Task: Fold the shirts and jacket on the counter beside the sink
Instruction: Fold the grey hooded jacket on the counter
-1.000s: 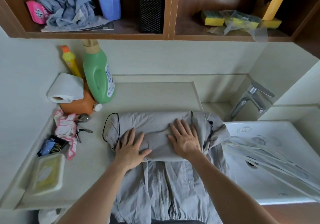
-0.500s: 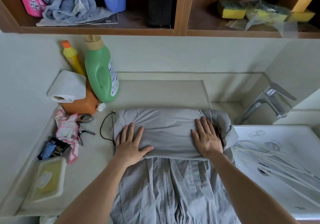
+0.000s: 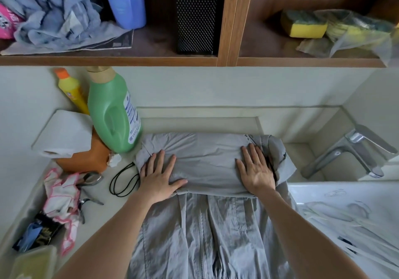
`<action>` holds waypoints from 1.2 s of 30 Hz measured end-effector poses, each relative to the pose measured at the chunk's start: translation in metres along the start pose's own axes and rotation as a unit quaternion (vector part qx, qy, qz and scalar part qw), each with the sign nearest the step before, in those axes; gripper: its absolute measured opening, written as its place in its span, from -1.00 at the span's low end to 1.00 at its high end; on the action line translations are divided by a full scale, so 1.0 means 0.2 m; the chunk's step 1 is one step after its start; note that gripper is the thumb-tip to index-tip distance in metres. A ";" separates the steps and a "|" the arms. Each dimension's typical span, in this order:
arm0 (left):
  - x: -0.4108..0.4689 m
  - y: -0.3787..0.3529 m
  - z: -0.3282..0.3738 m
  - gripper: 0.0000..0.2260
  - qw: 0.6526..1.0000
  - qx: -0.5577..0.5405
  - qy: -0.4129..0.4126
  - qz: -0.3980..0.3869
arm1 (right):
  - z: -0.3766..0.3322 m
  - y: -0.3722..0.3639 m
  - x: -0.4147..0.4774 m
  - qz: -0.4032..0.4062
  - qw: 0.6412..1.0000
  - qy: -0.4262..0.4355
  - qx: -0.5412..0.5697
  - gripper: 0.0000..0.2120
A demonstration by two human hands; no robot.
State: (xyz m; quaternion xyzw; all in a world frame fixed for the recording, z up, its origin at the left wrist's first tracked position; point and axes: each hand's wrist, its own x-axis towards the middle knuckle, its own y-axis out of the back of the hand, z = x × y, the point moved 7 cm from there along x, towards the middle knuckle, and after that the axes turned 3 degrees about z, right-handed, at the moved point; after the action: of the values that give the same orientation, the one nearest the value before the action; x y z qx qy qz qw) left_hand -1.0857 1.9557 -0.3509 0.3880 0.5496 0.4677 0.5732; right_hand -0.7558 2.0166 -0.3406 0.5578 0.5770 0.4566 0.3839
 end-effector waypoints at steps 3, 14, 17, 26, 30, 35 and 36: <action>0.10 0.03 -0.01 -0.12 1.000 0.001 0.003 -0.001 | -0.01 -0.01 0.12 0.005 1.000 0.000 0.001 -0.37; 0.35 0.28 -0.01 -0.31 0.999 -0.019 0.022 -0.043 | 0.02 0.06 0.34 0.005 0.994 -0.005 0.112 -0.38; 0.43 0.51 -0.05 -0.54 0.994 -0.062 0.037 0.077 | 0.16 0.17 0.42 0.057 0.975 -0.065 0.205 -0.41; 0.62 0.58 -0.12 -0.23 0.999 -0.037 0.008 0.035 | 0.16 0.31 0.72 -0.167 0.979 -0.021 -0.119 -0.15; 0.62 0.59 -0.14 -0.32 0.999 0.003 0.045 0.025 | 0.09 0.33 0.77 -0.161 0.957 0.009 -0.243 -0.49; 0.53 0.74 -0.17 -0.60 0.988 -0.035 0.068 0.133 | 0.02 0.49 0.75 -0.038 0.963 0.066 -0.257 -0.67; 0.50 0.78 -0.17 -0.61 0.983 -0.049 0.070 0.161 | 0.02 0.53 0.74 -0.028 0.972 0.061 -0.223 -0.70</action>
State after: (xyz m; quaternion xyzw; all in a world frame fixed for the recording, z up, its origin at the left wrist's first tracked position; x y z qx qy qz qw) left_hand -1.1406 2.0899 -0.2309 0.4092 0.4954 0.6061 0.4689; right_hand -0.7335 2.1601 -0.2305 0.4129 0.4980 0.5959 0.4757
